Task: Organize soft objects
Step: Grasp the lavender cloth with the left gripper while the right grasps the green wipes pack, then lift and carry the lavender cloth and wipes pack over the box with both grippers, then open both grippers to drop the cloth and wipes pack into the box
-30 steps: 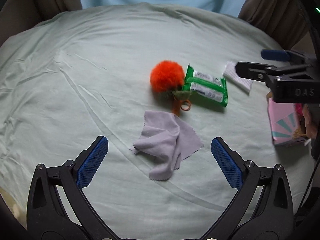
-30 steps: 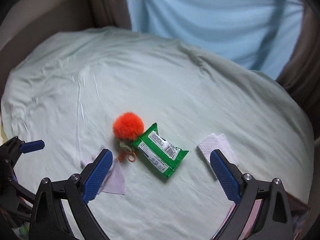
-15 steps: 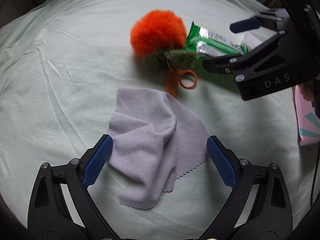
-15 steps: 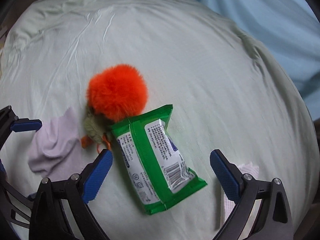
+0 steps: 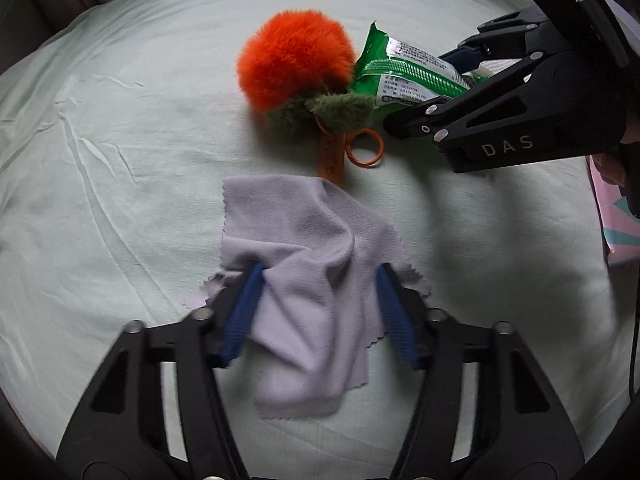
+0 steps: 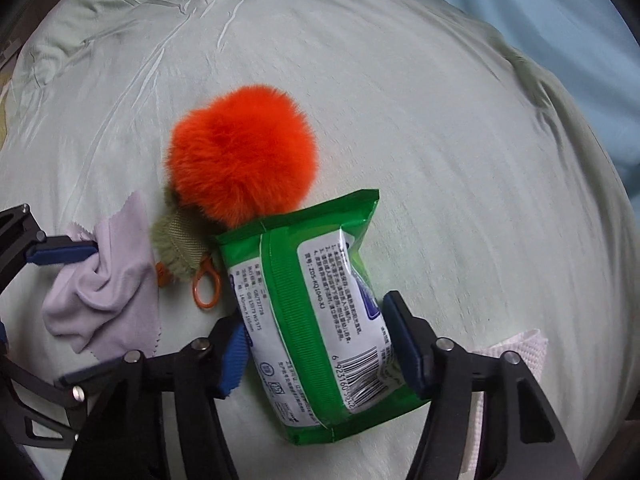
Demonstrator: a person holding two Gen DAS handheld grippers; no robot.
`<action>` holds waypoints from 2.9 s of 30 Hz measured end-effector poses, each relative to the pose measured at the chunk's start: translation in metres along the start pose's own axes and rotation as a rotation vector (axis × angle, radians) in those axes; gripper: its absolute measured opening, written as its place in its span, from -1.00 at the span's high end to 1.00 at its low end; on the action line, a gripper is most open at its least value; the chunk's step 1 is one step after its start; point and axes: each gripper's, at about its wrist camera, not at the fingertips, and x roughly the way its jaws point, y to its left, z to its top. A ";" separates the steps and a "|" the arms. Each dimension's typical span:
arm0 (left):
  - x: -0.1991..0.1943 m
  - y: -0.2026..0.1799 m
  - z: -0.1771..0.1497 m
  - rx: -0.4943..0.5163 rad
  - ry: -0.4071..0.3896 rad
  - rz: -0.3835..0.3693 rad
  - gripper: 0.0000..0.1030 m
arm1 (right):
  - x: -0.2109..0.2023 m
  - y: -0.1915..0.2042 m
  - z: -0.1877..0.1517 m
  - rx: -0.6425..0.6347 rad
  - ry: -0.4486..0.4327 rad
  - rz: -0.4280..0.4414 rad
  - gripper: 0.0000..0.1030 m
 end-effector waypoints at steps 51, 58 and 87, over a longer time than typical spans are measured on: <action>-0.326 -0.211 0.079 0.243 -0.422 -0.166 0.82 | -0.416 -0.072 -0.251 0.871 -0.332 -0.305 0.25; -0.303 -0.304 0.091 0.278 -0.370 -0.199 0.82 | -0.416 -0.118 -0.321 0.932 -0.288 -0.295 0.25; -0.140 -0.435 0.070 0.374 0.002 -0.159 0.47 | -0.276 -0.194 -0.430 1.201 -0.193 -0.017 0.01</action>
